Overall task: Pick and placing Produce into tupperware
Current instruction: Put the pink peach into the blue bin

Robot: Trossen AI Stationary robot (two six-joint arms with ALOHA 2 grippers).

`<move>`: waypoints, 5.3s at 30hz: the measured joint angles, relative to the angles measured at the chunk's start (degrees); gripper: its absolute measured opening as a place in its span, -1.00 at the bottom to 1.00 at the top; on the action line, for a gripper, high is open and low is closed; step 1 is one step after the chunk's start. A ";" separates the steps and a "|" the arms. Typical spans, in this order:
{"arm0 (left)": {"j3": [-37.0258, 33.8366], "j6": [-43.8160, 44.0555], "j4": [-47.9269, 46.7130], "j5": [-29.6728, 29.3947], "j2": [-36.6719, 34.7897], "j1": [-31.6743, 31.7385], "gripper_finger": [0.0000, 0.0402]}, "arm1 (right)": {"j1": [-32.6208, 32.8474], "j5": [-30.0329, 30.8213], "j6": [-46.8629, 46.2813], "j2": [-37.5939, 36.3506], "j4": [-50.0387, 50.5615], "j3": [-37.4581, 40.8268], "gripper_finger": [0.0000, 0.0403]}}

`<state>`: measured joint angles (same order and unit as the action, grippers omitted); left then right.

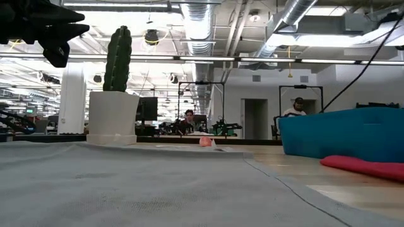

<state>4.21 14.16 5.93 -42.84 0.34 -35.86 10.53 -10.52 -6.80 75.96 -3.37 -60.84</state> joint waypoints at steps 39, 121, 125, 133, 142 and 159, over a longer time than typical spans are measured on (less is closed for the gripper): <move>-0.04 -11.75 7.23 -23.17 -0.07 4.92 -0.57 | 19.18 65.54 -47.17 -43.66 36.02 33.96 -0.60; -0.02 -13.17 7.48 -14.85 -0.05 8.59 -0.57 | -30.68 8.15 -11.38 40.20 41.62 -30.77 0.29; -0.02 -13.10 7.05 -14.72 -0.04 8.59 -0.57 | -32.18 2.63 -13.90 45.02 48.72 -35.83 0.29; -0.02 -12.86 7.02 -13.10 -0.04 8.59 -0.57 | -33.06 1.47 -13.78 50.48 54.03 -41.57 0.29; 0.00 -12.88 7.08 -12.42 -0.04 8.59 -0.57 | -34.39 -1.17 -17.13 53.76 56.91 -45.26 0.29; 0.00 -12.88 7.61 -11.83 -0.04 8.59 -0.57 | -37.29 -11.68 -24.29 53.90 54.36 -45.53 0.29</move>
<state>4.21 1.28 13.55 -54.68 0.30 -27.27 -26.76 -22.19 -31.08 129.86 50.99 -106.37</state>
